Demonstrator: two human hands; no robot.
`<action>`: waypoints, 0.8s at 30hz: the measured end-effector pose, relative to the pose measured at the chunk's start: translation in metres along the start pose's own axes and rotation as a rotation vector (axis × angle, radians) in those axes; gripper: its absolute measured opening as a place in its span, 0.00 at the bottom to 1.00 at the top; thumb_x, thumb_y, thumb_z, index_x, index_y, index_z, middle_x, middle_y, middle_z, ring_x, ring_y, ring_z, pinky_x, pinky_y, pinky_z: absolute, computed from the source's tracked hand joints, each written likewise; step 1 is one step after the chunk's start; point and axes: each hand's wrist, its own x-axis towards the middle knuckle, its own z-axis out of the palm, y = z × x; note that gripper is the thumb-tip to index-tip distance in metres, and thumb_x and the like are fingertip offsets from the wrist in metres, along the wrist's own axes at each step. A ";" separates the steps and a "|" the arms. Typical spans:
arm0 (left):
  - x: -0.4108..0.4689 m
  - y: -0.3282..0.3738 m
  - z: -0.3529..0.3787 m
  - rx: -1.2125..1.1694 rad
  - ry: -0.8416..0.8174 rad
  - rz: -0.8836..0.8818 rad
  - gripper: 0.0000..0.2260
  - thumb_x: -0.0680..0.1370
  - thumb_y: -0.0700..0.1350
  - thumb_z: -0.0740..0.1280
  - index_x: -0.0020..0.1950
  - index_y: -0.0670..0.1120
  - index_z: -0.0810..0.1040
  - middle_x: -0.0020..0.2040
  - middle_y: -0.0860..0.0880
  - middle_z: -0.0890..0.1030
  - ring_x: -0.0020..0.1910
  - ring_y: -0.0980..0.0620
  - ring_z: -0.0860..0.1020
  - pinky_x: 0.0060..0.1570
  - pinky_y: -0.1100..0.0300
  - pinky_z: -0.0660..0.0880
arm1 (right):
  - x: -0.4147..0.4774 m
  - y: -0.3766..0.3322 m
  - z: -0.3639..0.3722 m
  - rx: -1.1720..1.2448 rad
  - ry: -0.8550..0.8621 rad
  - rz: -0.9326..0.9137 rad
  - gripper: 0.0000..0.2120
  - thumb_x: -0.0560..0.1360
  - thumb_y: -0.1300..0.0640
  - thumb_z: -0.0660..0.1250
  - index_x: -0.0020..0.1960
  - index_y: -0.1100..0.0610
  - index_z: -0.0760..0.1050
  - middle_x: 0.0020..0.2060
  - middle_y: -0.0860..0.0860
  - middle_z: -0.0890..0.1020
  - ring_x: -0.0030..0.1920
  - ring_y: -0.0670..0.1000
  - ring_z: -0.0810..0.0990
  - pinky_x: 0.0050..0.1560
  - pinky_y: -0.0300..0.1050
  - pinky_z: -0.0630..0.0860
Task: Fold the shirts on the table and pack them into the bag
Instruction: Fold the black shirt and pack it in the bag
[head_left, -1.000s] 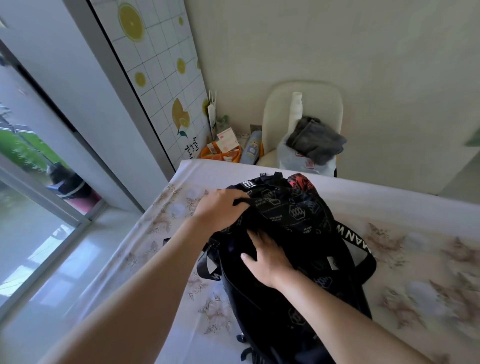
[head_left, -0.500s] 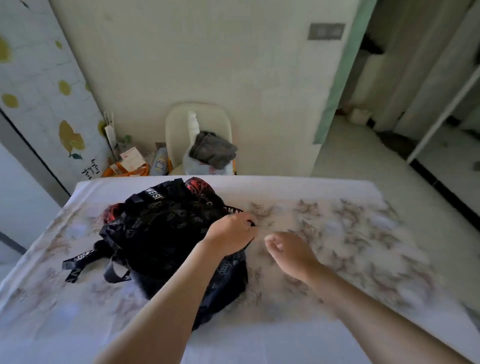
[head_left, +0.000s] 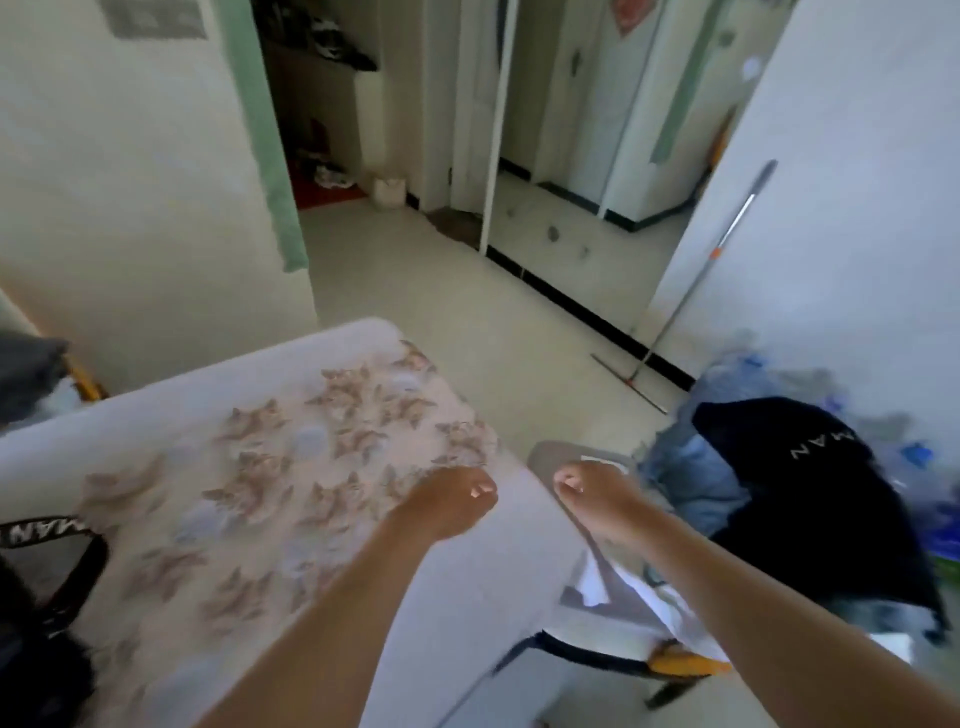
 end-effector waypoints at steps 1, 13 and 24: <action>0.021 0.026 0.013 0.011 -0.015 0.032 0.13 0.79 0.55 0.62 0.61 0.55 0.79 0.63 0.53 0.80 0.61 0.50 0.77 0.60 0.57 0.73 | 0.003 0.035 -0.012 -0.006 0.013 0.028 0.12 0.79 0.47 0.61 0.55 0.48 0.80 0.52 0.44 0.83 0.53 0.49 0.82 0.52 0.44 0.76; 0.193 0.290 0.175 0.132 -0.373 0.249 0.14 0.82 0.53 0.56 0.66 0.57 0.74 0.66 0.50 0.77 0.61 0.46 0.75 0.60 0.51 0.73 | -0.024 0.359 -0.089 -0.407 0.166 0.439 0.37 0.78 0.43 0.61 0.81 0.47 0.48 0.80 0.56 0.44 0.80 0.60 0.43 0.72 0.65 0.56; 0.211 0.381 0.286 0.181 -0.398 0.448 0.31 0.75 0.60 0.68 0.74 0.52 0.65 0.71 0.51 0.68 0.69 0.49 0.68 0.67 0.51 0.69 | -0.047 0.436 -0.088 -0.298 0.532 0.358 0.17 0.77 0.51 0.62 0.65 0.50 0.79 0.68 0.55 0.77 0.65 0.62 0.77 0.55 0.59 0.77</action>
